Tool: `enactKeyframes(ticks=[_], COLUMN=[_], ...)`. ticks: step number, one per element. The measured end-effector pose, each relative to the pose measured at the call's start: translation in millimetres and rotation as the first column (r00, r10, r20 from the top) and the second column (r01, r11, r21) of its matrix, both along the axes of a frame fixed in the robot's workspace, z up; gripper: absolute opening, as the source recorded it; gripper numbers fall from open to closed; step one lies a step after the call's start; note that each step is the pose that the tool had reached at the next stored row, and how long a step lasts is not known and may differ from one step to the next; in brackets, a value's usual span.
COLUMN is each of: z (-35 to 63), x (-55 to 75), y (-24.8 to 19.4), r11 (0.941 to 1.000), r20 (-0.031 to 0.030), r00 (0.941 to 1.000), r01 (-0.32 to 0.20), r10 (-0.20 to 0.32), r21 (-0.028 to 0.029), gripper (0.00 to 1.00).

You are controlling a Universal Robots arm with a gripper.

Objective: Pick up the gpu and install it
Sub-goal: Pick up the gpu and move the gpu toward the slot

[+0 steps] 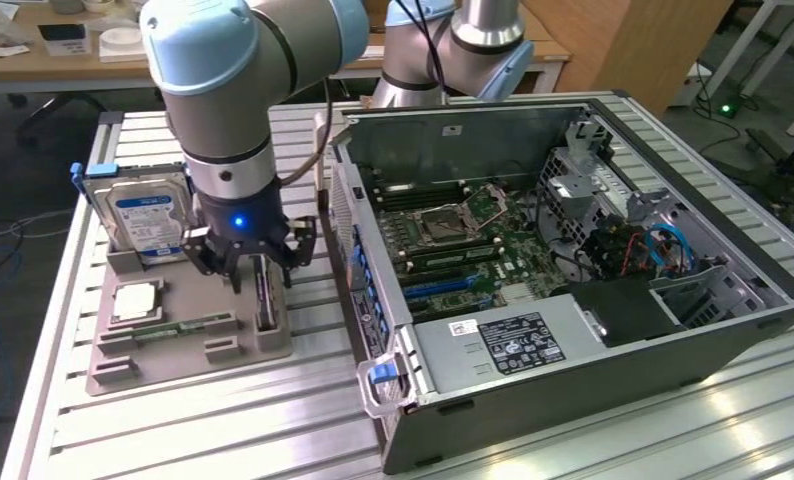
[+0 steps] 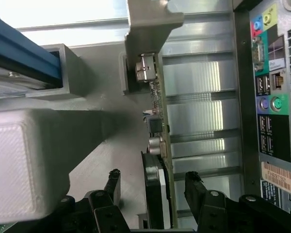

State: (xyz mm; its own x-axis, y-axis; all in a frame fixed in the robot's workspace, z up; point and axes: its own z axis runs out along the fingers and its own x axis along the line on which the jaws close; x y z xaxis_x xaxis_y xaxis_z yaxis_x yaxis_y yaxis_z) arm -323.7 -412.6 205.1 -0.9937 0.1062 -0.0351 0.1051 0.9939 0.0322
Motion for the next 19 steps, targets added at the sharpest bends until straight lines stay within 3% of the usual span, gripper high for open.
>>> enactKeyframes(ticks=[9,13,19], z=[-0.6,-0.6,-1.1], x=[0.1,0.1,0.1], y=[0.2,4.8,5.0], r11=[1.0,1.0,1.0], r20=[-0.0001,-0.0002,-0.0003], r00=[1.0,1.0,1.0], r01=[-0.007,-0.007,-0.007], r10=[0.007,0.007,0.007], r21=[0.0001,-0.0006,-0.0007], gripper=[0.65,0.65,0.63])
